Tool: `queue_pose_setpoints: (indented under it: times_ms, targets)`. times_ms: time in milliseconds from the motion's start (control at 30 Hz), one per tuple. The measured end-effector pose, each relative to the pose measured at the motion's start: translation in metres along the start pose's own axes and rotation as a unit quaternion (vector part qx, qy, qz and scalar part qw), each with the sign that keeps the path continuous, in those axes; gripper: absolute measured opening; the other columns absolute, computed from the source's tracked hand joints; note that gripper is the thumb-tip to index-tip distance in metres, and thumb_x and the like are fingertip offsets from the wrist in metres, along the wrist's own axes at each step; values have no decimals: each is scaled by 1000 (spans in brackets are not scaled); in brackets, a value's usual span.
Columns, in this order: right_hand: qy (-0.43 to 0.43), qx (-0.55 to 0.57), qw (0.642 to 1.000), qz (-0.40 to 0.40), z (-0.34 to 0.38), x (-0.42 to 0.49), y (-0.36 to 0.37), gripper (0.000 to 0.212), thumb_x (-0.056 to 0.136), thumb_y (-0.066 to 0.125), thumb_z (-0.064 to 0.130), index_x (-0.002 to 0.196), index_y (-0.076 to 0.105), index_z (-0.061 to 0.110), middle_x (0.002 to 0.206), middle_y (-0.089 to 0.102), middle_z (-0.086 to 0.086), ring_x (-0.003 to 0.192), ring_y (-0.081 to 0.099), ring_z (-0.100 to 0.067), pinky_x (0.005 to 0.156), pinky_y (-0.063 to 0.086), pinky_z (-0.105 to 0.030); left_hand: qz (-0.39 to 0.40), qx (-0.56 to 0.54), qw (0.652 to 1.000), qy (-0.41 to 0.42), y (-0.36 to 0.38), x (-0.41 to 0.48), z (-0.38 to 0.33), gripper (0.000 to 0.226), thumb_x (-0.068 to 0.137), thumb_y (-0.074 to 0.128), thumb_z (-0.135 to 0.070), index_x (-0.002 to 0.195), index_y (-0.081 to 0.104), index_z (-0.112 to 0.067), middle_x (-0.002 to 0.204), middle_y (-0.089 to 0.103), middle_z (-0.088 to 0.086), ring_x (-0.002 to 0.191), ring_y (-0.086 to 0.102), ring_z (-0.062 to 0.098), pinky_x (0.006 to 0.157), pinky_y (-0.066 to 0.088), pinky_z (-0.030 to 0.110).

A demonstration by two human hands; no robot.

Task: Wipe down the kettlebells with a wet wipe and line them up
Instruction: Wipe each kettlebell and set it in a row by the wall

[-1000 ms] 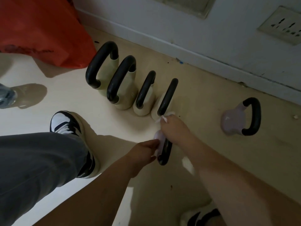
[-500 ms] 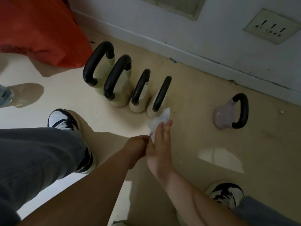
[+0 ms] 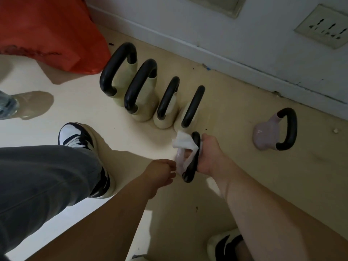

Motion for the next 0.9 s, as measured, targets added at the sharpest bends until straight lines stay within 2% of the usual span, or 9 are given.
queue_pose_setpoints:
  times_ms: [167,267,367,433,500,633,733,833,900]
  targets:
    - [2,-11,1000,-24,-28,1,1,69,87,44,68,117,72,12,95,69,-10,72,61,-26,73,50,-35,-13,17,1000,1,1,-1,-7,22,98,53,-9,103,74,-11,111,72,9,104,70,25,93,58,39]
    - [-174,-132,974,-61,-51,-30,7,61,101,28,64,126,63,21,114,72,-2,102,69,-23,96,55,-40,-20,19,1000,-2,1,1,-5,21,93,57,-10,102,76,-8,109,74,12,98,73,23,86,59,35]
    - [-329,-202,922,-30,-86,-60,1,53,108,26,52,157,26,34,147,47,11,134,49,-7,111,42,-32,-13,20,1000,-17,2,2,1,23,87,61,-15,102,76,-7,107,76,12,97,75,26,91,60,45]
    - [-372,-349,859,-40,-115,-66,-7,68,103,22,60,162,3,34,164,22,8,146,35,-10,117,37,-32,-26,9,999,-26,-1,-1,4,22,89,60,-12,102,75,-4,106,75,15,94,74,28,93,59,49]
    - [-377,-482,787,-80,-140,-61,-20,75,100,11,63,163,-2,24,167,11,0,149,31,-19,118,37,-34,-53,-9,998,-32,-6,-4,8,20,94,58,-7,105,73,1,103,73,19,87,70,29,92,57,44]
    - [-466,-649,583,-150,-135,-48,-42,67,106,30,44,161,22,8,162,32,-20,147,34,-31,116,41,-48,-71,-8,997,-40,-16,-8,15,20,97,54,-1,107,70,7,96,65,18,81,64,27,80,53,37]
    - [-536,-700,455,-130,-105,-46,-44,62,102,45,31,154,36,-1,163,27,-25,153,24,-38,121,32,-53,-50,48,997,-38,-16,-11,14,17,99,50,1,91,65,-3,94,61,16,73,59,22,74,50,34]
    - [-558,-722,390,-122,-77,-52,-14,44,105,43,27,125,66,-4,147,53,-23,150,33,-38,123,27,-53,-45,90,995,-25,-15,-6,11,18,99,49,-1,90,63,-7,99,61,15,78,58,24,74,49,33]
    - [-515,-761,380,-103,-58,-53,5,60,106,28,33,98,78,2,109,75,-14,130,55,-33,124,24,-49,-37,101,994,-15,-12,-4,9,21,98,48,1,102,69,6,99,63,19,83,57,25,69,47,31]
Point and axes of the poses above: each hand's wrist, its own x-axis towards the middle knuckle, its own y-axis out of the palm, z = x × y, the point moved 3 cm from there along x, towards the middle knuckle
